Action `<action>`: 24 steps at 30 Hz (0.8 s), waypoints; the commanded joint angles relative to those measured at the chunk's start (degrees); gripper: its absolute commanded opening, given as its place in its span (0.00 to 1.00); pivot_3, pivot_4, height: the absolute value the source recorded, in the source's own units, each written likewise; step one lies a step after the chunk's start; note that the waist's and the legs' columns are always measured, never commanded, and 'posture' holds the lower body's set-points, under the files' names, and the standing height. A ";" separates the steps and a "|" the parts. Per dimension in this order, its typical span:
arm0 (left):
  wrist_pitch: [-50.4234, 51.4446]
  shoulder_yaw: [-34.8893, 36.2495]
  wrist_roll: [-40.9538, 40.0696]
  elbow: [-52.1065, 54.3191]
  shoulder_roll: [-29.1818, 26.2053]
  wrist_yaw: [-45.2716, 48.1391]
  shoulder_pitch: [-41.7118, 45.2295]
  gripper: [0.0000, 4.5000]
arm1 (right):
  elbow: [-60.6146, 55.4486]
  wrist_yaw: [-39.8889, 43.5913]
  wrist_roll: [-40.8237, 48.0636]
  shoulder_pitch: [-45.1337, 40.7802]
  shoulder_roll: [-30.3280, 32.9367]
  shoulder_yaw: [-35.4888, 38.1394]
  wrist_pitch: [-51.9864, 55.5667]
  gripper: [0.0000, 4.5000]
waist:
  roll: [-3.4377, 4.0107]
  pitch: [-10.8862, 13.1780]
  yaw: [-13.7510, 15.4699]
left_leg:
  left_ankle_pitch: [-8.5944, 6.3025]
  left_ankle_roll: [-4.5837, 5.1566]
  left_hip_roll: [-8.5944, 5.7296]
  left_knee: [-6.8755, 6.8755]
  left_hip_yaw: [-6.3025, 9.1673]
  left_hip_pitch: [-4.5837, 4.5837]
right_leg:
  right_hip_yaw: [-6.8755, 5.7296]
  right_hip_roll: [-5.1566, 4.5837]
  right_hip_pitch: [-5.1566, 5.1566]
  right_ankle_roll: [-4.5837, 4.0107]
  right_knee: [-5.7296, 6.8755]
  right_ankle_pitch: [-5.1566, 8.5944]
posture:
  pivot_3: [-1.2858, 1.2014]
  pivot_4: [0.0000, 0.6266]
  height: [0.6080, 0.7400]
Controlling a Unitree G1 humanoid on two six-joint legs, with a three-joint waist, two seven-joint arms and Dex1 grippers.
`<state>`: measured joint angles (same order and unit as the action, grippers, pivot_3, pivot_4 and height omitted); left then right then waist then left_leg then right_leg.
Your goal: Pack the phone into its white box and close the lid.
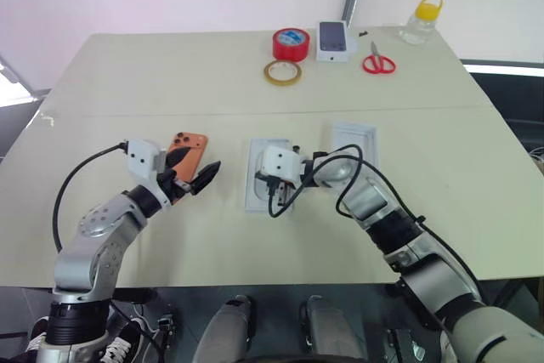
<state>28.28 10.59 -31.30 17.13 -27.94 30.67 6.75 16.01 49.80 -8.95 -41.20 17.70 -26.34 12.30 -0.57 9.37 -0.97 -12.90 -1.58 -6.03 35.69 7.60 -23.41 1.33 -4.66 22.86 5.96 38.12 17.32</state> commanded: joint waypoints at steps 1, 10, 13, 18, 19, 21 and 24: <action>-0.54 1.06 0.50 1.57 -0.41 -0.46 0.01 1.00 | 0.86 -2.02 -0.28 -2.26 0.46 2.76 -1.96 0.01 | 0.00 0.00 0.04 | 0.00 0.00 -0.01 0.00 0.00 0.00 | 0.00 0.00 0.00 0.00 0.00 0.00 | 0.52 0.24 1.00; 2.27 2.96 -1.83 -0.57 -1.67 0.37 0.77 1.00 | 1.09 -2.23 3.32 -4.78 0.64 8.08 0.28 0.01 | 0.00 0.00 -0.18 | 0.00 0.00 0.01 -0.03 0.00 0.00 | 0.00 0.01 0.01 0.00 0.00 0.00 | 0.52 0.24 1.00; 5.84 6.40 -3.51 -6.57 -4.84 1.25 3.17 1.00 | 0.23 -3.81 4.94 -5.54 -2.87 9.17 1.53 0.01 | 0.00 0.00 -0.42 | 0.00 0.00 0.05 -0.07 0.00 0.00 | 0.03 0.05 0.07 -0.03 0.04 -0.02 | 0.52 0.24 1.00; 9.62 10.75 -5.35 -20.78 -11.35 5.92 9.00 1.00 | 2.25 -11.61 -0.42 -6.86 -10.64 4.82 -0.25 0.01 | 0.00 0.00 -0.79 | 0.05 -0.05 0.13 -0.24 0.02 0.00 | 0.01 0.15 0.36 -0.11 0.11 -0.07 | 0.52 0.24 1.00; 10.04 10.73 -5.34 -24.01 -12.46 7.51 10.45 1.00 | 3.41 -11.88 -0.39 -7.29 -12.82 3.94 0.10 0.01 | 0.00 0.00 -1.05 | 0.08 -0.10 0.13 -0.26 0.02 -0.01 | 0.01 0.15 0.40 -0.11 0.11 -0.07 | 0.52 0.24 1.00; 11.20 9.74 -4.75 -28.98 -14.01 9.85 12.74 1.00 | 5.58 -13.00 -1.89 -8.27 -15.23 2.23 -0.43 0.01 | 0.00 0.00 -1.38 | 0.14 -0.20 0.11 -0.28 0.03 -0.01 | 0.01 0.15 0.48 -0.12 0.12 -0.07 | 0.52 0.24 1.00; 12.01 6.24 -2.33 -36.34 -16.53 15.07 16.46 1.00 | 10.12 -13.34 -3.62 -10.51 -19.17 -0.50 0.27 0.01 | -0.02 -0.01 -1.54 | 0.16 -0.23 0.09 -0.27 0.03 0.00 | 0.00 0.13 0.48 -0.11 0.13 -0.07 | 0.52 0.24 1.00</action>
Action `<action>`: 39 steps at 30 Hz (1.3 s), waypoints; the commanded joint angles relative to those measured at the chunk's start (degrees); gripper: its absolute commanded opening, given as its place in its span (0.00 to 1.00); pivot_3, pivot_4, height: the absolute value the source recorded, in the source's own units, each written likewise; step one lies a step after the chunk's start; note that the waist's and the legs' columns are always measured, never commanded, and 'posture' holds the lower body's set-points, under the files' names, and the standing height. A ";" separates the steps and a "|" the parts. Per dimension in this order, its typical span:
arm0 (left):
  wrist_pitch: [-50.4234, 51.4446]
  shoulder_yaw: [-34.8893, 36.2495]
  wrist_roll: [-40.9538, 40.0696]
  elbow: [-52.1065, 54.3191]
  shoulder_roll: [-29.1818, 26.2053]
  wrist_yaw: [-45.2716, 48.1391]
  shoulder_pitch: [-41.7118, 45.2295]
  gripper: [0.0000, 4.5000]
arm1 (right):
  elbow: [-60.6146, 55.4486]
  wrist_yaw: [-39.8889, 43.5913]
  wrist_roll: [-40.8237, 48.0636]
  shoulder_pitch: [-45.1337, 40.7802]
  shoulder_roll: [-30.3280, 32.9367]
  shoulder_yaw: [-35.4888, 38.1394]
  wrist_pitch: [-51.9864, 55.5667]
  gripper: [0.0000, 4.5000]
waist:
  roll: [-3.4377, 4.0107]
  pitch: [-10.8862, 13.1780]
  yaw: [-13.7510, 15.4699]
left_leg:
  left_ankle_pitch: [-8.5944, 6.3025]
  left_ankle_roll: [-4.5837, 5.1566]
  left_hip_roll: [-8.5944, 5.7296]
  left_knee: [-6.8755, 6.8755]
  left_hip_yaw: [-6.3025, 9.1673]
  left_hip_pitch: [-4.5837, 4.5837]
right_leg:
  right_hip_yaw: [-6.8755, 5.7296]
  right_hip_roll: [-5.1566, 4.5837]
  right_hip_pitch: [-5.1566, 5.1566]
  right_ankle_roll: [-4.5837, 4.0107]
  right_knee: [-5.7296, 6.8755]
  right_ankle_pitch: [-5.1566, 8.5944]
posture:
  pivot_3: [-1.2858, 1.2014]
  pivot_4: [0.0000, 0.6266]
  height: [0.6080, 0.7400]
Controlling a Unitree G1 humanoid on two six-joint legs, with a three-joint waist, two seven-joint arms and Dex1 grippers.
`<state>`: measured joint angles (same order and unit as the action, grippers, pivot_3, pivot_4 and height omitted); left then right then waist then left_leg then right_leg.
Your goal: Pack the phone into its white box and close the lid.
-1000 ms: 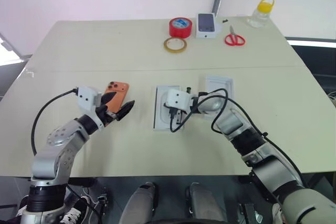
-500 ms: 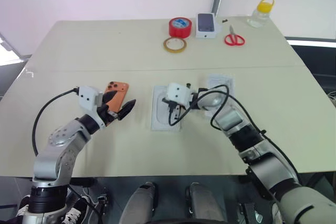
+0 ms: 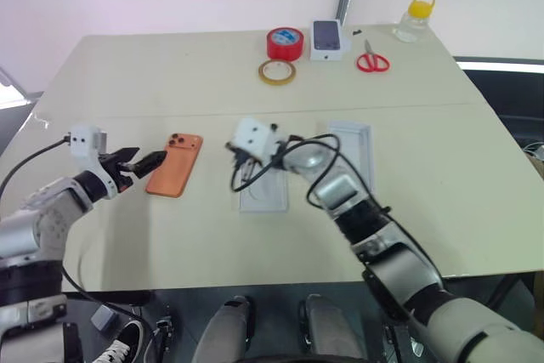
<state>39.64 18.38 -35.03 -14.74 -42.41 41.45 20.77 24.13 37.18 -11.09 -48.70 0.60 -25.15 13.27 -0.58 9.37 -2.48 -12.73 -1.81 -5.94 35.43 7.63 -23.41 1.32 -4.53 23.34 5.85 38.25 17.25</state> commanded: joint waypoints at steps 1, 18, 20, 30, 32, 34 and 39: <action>0.53 -2.16 1.90 -7.23 -2.42 5.78 3.85 1.00 | 3.63 -1.02 -2.54 -3.66 -2.69 -2.79 -1.30 0.01 | -0.02 -0.01 0.00 | 0.00 -0.01 0.00 0.00 0.00 0.00 | 0.00 0.00 0.00 0.00 0.01 0.00 | 0.52 0.24 1.00; 9.90 -17.45 12.82 -29.02 0.01 25.34 15.08 1.00 | 21.36 -3.62 -6.19 -10.43 -9.10 -3.74 -3.68 0.01 | 0.01 -0.14 -0.09 | 0.04 -0.05 -0.09 0.00 0.07 0.07 | -0.02 0.00 0.02 0.00 0.18 0.00 | 0.52 0.24 1.00; 9.71 -17.97 13.64 -30.08 1.09 25.74 15.30 1.00 | 22.23 -3.66 -6.20 -10.59 -9.09 -3.55 -3.83 0.01 | 0.06 -0.20 -0.07 | 0.04 -0.05 -0.11 0.00 0.07 0.09 | -0.02 0.00 -0.02 0.01 0.18 0.00 | 0.52 0.24 1.00; 9.70 -17.10 14.58 -25.50 4.03 25.28 13.26 1.00 | 23.27 -2.66 -8.45 -10.35 -7.65 -4.30 -2.76 0.01 | 0.49 -0.68 0.05 | 0.02 -0.01 -0.16 0.00 0.08 0.17 | 0.00 -0.02 -0.11 0.03 0.17 0.01 | 0.52 0.24 1.00; 9.44 -16.59 14.70 -25.47 3.74 25.03 12.96 1.00 | 22.43 -2.19 -8.45 -10.04 -7.23 -3.73 -1.51 0.01 | 0.55 -0.73 0.05 | -0.01 0.03 -0.18 0.00 0.08 0.18 | 0.00 -0.03 -0.13 0.03 0.17 0.02 | 0.52 0.24 1.00; 9.62 -16.15 14.62 -25.30 3.65 24.63 12.79 1.00 | 21.87 -0.44 -7.54 -9.87 -6.99 -2.83 0.32 0.01 | 0.56 -0.78 0.04 | -0.05 0.11 -0.18 0.00 0.08 0.19 | 0.00 -0.04 -0.14 0.03 0.17 0.02 | 0.52 0.24 1.00; 10.66 -16.30 14.31 -23.82 4.14 24.76 12.11 1.00 | 21.44 1.89 -9.41 -8.43 -6.24 -5.41 -0.19 0.01 | 0.56 -0.81 0.05 | -0.07 0.14 -0.19 0.00 0.08 0.22 | 0.00 -0.06 -0.18 0.03 0.17 0.02 | 0.52 0.24 1.00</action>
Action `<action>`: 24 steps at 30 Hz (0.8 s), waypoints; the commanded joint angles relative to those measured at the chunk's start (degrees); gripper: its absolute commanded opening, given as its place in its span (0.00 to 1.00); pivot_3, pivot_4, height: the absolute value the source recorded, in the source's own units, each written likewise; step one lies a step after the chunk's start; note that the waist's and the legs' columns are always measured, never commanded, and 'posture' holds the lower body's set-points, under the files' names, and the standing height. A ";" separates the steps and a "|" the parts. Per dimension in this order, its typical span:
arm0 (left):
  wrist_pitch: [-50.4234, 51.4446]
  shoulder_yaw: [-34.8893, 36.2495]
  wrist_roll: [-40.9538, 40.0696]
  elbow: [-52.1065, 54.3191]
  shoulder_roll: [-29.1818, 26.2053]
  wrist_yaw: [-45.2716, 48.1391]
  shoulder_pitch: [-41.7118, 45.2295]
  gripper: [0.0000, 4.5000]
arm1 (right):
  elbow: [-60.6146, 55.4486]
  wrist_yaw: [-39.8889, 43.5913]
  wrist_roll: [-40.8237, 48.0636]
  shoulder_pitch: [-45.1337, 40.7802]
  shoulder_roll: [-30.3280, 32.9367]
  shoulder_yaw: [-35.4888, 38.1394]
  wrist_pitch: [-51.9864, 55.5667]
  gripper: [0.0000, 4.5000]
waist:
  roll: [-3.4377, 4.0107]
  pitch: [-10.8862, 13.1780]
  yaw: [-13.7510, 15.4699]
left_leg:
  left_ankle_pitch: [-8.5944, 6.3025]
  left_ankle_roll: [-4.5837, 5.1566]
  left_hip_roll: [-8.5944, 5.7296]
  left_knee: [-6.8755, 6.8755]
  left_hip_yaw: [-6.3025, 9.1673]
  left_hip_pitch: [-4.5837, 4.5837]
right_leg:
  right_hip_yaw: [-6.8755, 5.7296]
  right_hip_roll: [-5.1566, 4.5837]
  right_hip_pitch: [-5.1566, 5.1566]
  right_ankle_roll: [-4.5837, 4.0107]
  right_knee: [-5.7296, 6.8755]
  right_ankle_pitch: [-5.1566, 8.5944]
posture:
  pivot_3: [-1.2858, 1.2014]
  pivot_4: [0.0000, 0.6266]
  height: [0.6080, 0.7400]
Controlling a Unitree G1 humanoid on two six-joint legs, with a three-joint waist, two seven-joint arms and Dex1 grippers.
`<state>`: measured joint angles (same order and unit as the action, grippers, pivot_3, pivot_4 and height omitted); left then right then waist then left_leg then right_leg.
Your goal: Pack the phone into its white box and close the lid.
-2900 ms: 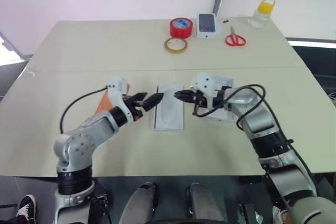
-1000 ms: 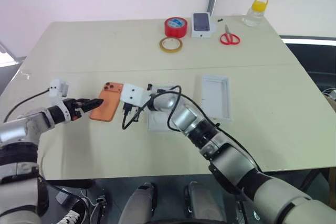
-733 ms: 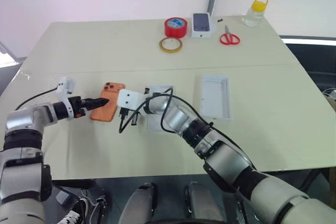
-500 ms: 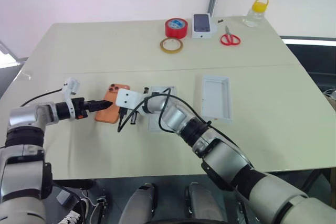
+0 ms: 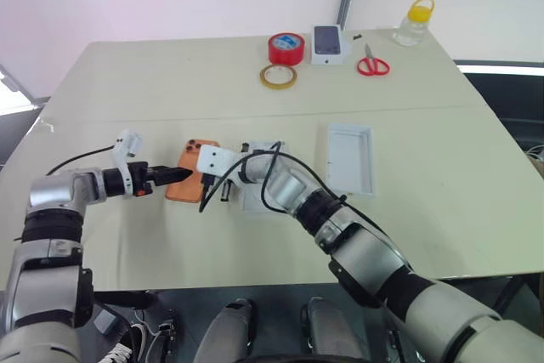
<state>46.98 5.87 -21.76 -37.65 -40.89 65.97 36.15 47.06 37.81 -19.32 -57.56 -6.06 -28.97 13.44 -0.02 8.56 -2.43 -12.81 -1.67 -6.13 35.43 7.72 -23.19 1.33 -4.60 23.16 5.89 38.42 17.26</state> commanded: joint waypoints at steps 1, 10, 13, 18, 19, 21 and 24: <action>3.49 -3.54 0.96 -0.85 2.81 -0.16 -3.24 1.00 | -1.42 0.89 -1.56 0.48 0.43 -1.82 -0.75 0.01 | 0.01 -0.01 0.00 | 0.00 0.00 0.00 0.00 0.00 0.00 | 0.00 0.00 0.00 0.00 0.00 0.00 | 0.52 0.24 1.00; 12.76 -0.93 -3.99 4.64 5.65 -0.98 -2.98 1.00 | -1.85 1.47 -1.59 1.13 -0.22 -2.04 -1.42 0.01 | 0.07 -0.27 -0.07 | -0.02 0.02 0.00 0.00 0.00 0.03 | 0.02 0.00 -0.02 0.01 0.00 0.01 | 0.52 0.24 1.00; 16.41 0.82 -6.24 7.26 6.47 -1.93 -2.89 1.00 | -1.40 1.38 -1.79 0.92 -0.05 -1.76 -1.65 0.01 | 0.07 -0.29 -0.05 | -0.02 0.03 0.00 0.00 0.00 0.04 | 0.02 0.01 -0.04 0.01 0.00 0.01 | 0.52 0.24 1.00; 14.88 1.71 -5.00 7.75 6.40 -4.44 -3.04 1.00 | -1.19 1.35 -1.81 0.69 0.12 -1.32 -1.88 0.01 | 0.06 -0.30 -0.14 | 0.02 -0.04 0.02 0.00 0.01 0.04 | 0.02 0.00 -0.03 0.01 0.00 0.01 | 0.52 0.24 1.00; 14.49 2.47 -4.94 7.04 6.37 -5.01 -2.83 1.00 | -1.13 1.23 -1.79 0.67 0.12 -1.25 -1.93 0.01 | 0.06 -0.30 -0.13 | 0.04 -0.08 0.02 0.00 0.01 0.04 | 0.03 0.00 -0.02 0.01 0.00 0.01 | 0.52 0.24 1.00; 14.47 3.78 -5.18 5.74 6.16 -5.76 -2.56 1.00 | -1.21 1.08 -1.97 0.77 0.29 -1.34 -2.06 0.01 | 0.06 -0.30 -0.13 | 0.05 -0.09 0.02 0.00 0.01 0.04 | 0.02 0.00 -0.02 0.01 0.00 0.01 | 0.52 0.24 1.00; 14.51 4.33 -5.59 5.46 5.56 -5.65 -3.28 1.00 | -1.25 1.10 -2.02 0.85 0.44 -1.38 -2.20 0.01 | 0.06 -0.30 -0.18 | 0.05 -0.09 0.04 0.00 0.01 0.04 | 0.03 0.01 -0.01 0.01 0.00 0.01 | 0.52 0.24 1.00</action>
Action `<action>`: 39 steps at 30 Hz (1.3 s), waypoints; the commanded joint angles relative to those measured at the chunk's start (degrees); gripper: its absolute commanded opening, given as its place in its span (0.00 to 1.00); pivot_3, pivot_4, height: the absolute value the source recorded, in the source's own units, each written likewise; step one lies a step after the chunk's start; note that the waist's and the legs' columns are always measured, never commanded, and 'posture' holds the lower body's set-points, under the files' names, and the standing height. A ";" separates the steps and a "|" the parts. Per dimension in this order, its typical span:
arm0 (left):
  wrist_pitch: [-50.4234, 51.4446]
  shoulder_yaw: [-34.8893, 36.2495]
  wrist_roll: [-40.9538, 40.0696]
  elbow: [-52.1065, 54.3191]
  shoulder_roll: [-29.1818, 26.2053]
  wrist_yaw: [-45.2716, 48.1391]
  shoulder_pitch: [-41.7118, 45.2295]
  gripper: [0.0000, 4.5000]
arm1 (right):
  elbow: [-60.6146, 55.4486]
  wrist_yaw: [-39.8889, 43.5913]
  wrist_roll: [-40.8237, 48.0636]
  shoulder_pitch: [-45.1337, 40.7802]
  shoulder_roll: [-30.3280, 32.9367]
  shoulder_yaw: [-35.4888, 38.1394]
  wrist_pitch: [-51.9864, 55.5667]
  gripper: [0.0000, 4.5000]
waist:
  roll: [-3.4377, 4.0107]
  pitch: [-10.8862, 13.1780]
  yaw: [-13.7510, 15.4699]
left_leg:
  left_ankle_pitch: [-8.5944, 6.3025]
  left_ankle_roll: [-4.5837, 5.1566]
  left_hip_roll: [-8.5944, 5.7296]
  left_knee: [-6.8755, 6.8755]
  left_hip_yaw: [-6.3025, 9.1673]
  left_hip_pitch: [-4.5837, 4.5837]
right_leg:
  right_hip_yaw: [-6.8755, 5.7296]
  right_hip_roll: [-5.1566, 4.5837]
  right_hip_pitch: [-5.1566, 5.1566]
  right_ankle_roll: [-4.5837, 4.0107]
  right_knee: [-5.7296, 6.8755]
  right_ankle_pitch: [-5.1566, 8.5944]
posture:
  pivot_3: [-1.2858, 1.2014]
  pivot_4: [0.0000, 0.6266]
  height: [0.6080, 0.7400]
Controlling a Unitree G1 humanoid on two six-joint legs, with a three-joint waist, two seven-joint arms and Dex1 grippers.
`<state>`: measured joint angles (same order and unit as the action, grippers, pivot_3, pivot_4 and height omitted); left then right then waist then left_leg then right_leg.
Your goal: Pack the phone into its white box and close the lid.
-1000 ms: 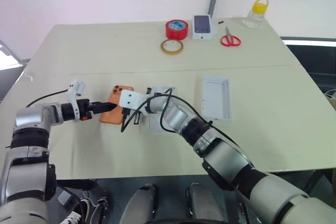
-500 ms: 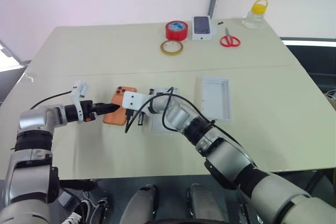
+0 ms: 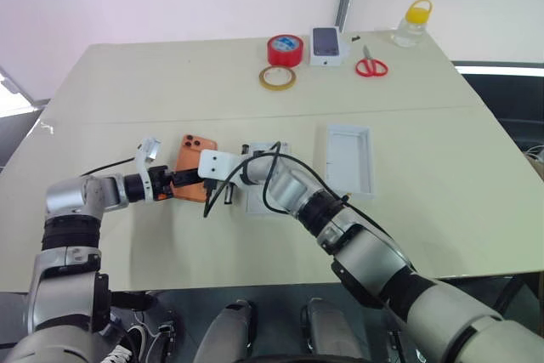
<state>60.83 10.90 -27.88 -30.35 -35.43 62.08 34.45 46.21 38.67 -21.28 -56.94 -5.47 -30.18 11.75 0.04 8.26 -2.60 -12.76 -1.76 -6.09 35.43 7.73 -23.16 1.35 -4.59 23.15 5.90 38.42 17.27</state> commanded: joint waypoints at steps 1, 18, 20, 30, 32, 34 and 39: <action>0.78 -0.41 0.36 -2.05 0.01 -2.04 -1.65 1.00 | -0.36 0.25 -0.08 0.19 -0.13 -0.16 -0.55 0.01 | 0.00 0.00 -0.03 | 0.00 0.00 0.01 0.00 0.00 0.00 | 0.00 0.01 0.01 0.00 0.00 0.00 | 0.52 0.24 1.00; 3.38 2.31 -2.96 -1.83 0.03 -4.41 -3.43 0.36 | -0.32 -0.06 -0.29 0.46 0.10 0.02 -1.29 0.00 | -0.03 0.00 -1.14 | 0.01 -0.01 0.02 -0.06 0.01 -0.03 | 0.02 0.01 0.07 0.00 0.01 0.00 | 0.52 0.24 1.00; 4.09 2.73 -3.54 -1.37 0.08 -4.95 -3.69 0.19 | -0.44 -0.08 -0.48 0.50 0.08 -0.21 -1.38 0.00 | -0.04 0.00 -1.29 | 0.01 -0.01 0.02 -0.06 0.01 -0.03 | 0.02 0.01 0.07 0.00 0.02 0.00 | 0.52 0.24 1.00; 8.36 6.29 -7.49 -1.18 0.84 -7.88 -5.03 0.01 | -2.42 -2.36 1.05 0.05 0.05 2.45 -2.21 0.00 | -0.10 -0.04 -1.41 | -0.01 0.03 0.03 -0.07 0.05 0.05 | 0.02 0.02 0.03 -0.01 0.09 0.00 | 0.52 0.24 1.00; 8.90 9.79 -9.40 -1.67 1.49 -9.28 -4.99 0.01 | -4.98 -2.37 4.58 0.19 -0.37 5.87 -2.97 0.00 | -0.10 -0.03 -1.40 | -0.01 0.02 0.03 -0.07 0.05 0.03 | 0.02 0.02 0.06 -0.01 0.10 0.00 | 0.52 0.24 1.00; 9.59 13.01 -11.48 0.02 2.56 -10.92 -6.08 0.01 | -8.33 -0.78 8.39 1.14 -0.40 8.96 -3.69 0.00 | -0.12 -0.02 -1.42 | -0.01 0.02 0.04 -0.07 0.05 -0.01 | 0.02 0.02 0.09 -0.01 0.10 0.00 | 0.52 0.24 1.00; 12.49 19.51 -16.83 9.42 6.46 -16.36 -10.26 0.00 | -17.89 11.94 17.88 5.24 3.08 12.42 3.84 0.06 | -0.12 -0.02 -1.41 | -0.05 0.08 0.07 -0.10 0.04 -0.05 | 0.03 0.01 0.05 -0.01 0.09 0.00 | 0.52 0.24 1.00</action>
<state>70.79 27.39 -41.57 -23.55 -29.51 47.46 24.77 32.40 47.26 -6.21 -52.59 -3.23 -18.71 14.08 -0.08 8.24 -4.01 -12.81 -1.66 -6.02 35.33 7.77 -23.21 1.37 -4.58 23.21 5.88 38.50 17.27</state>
